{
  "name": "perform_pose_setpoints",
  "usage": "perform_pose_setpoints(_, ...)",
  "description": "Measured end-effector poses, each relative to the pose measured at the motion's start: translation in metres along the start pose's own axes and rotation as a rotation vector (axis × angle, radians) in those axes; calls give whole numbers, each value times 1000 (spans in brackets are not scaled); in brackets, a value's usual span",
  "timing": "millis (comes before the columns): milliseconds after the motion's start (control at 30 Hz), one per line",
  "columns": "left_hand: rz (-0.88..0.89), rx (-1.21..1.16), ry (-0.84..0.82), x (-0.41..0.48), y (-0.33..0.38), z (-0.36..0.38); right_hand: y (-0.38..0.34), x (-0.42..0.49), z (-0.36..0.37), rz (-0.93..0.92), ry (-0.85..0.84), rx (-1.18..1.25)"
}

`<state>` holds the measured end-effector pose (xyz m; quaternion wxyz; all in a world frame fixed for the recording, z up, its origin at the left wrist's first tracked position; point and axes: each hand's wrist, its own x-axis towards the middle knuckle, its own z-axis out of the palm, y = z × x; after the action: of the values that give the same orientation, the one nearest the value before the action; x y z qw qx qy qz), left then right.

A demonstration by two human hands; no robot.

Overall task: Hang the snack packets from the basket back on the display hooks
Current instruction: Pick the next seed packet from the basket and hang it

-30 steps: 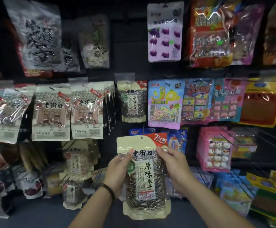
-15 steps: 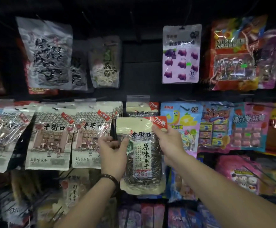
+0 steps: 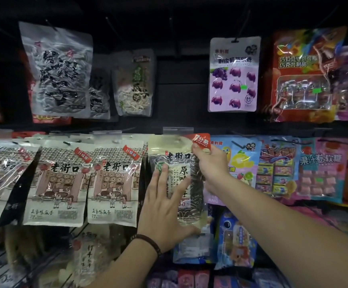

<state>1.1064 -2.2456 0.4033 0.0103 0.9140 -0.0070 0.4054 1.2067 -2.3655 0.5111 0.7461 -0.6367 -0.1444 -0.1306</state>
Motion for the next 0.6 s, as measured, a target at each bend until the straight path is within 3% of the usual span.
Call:
perform_pose_setpoints(433,31,23,-93,7,-4,25,21,21,3,56,-22,-71)
perform_pose_setpoints(600,4,6,-123,20,-6,53,29,34,7,85,-30,-220)
